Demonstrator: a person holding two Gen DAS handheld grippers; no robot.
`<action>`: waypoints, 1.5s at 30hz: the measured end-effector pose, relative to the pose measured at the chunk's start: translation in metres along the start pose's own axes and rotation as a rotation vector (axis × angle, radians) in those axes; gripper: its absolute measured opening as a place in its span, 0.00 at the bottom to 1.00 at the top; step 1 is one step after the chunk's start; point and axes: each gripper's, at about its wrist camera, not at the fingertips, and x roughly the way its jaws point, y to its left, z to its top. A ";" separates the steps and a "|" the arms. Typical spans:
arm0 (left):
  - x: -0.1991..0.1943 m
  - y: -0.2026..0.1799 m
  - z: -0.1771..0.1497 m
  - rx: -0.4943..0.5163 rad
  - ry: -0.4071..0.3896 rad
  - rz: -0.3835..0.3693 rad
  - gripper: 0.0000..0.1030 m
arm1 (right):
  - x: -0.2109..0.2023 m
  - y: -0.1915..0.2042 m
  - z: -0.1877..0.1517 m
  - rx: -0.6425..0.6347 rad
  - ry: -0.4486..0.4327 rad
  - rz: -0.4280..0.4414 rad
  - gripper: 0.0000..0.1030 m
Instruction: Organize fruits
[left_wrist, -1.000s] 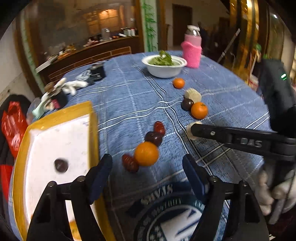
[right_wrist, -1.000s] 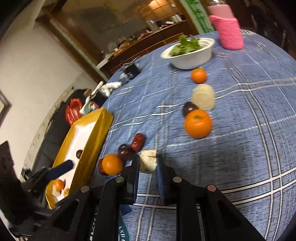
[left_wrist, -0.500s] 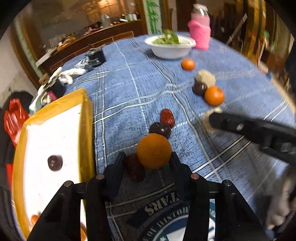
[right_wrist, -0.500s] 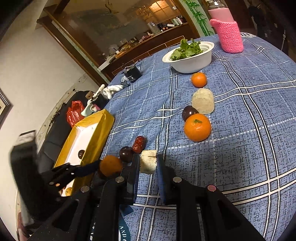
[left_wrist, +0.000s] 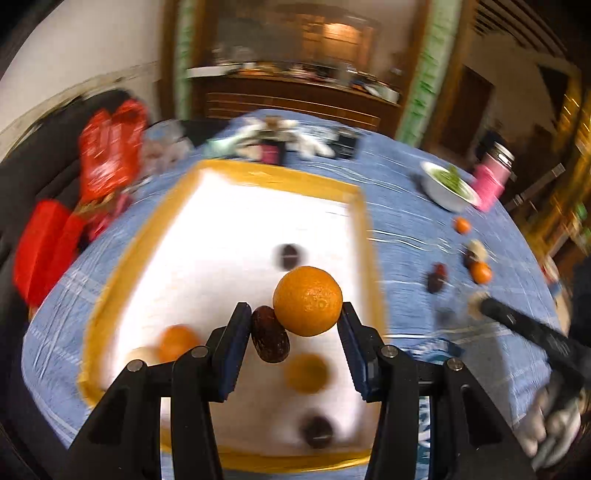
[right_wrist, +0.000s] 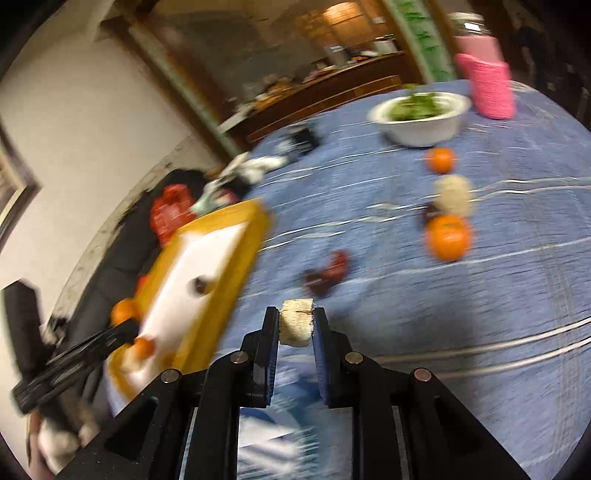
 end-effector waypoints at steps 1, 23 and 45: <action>0.000 0.012 -0.001 -0.030 0.000 0.007 0.46 | 0.002 0.013 -0.003 -0.028 0.012 0.014 0.19; -0.011 0.080 -0.013 -0.247 -0.056 -0.186 0.84 | 0.081 0.142 -0.007 -0.298 0.114 -0.048 0.43; -0.032 -0.086 -0.047 0.125 -0.002 -0.171 0.84 | -0.071 -0.028 -0.035 0.061 -0.081 -0.215 0.51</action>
